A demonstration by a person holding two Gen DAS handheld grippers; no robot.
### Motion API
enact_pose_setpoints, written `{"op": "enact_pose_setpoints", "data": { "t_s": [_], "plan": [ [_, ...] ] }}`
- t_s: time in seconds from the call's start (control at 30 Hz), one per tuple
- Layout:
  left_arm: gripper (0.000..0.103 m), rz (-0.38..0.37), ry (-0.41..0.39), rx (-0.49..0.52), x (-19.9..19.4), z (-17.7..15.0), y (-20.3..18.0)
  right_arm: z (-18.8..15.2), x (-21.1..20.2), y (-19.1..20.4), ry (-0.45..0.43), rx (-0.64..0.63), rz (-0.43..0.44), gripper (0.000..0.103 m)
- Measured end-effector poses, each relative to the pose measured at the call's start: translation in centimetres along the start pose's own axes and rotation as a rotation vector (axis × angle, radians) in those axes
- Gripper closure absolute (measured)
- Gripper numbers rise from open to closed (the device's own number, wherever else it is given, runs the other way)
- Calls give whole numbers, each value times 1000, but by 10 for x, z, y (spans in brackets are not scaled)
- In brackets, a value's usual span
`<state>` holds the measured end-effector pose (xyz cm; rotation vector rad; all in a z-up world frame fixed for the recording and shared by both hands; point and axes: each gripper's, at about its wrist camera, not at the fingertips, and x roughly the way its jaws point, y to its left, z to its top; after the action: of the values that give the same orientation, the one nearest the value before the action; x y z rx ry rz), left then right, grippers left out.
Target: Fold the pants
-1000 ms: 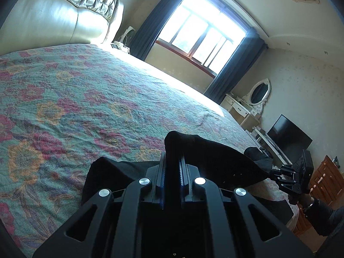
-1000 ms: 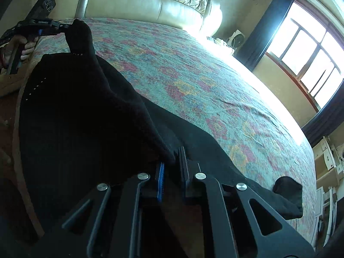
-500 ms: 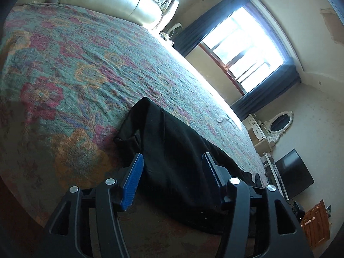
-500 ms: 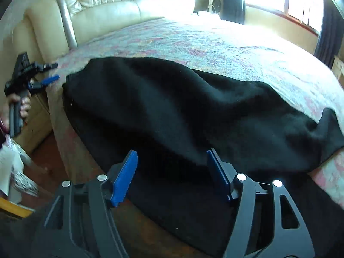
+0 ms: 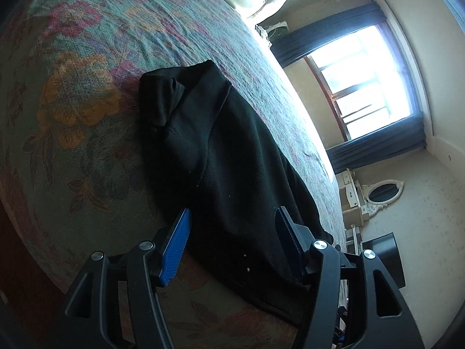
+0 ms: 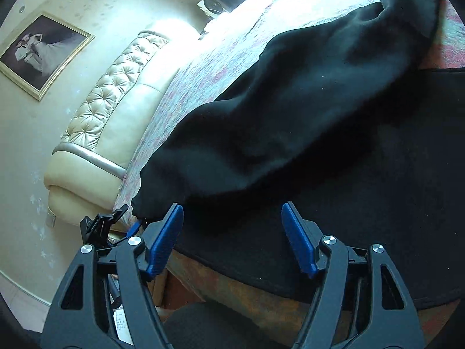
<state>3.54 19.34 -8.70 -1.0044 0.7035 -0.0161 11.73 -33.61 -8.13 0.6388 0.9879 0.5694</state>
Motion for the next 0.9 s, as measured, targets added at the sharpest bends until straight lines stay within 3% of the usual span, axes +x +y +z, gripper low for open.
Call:
{"op": "enact_pose_setpoints", "data": {
  "t_s": [0.1,0.23,0.27,0.43,0.53,0.7,0.9],
  "plan": [
    [46,14,-33,-35,1,7,3,0,-1,-1,-2,0,-1,31],
    [92,82,-23,-59,12,13,11,0,-3,-4,6,-8,-12,29],
    [94,90,-26,-66,14,13,14,0,-2,-3,8,-8,-13,28],
    [96,41,-60,-132,6,15,16,5,4,-6,21,23,6,20],
    [96,-1,-103,-119,-6,23,4,7,5,-10,11,71,32,14],
    [96,-52,-127,-128,-7,36,-7,13,5,-20,-25,206,136,14],
    [96,-71,-110,-193,-2,31,7,25,10,-41,-125,373,147,15]
  ]
}}
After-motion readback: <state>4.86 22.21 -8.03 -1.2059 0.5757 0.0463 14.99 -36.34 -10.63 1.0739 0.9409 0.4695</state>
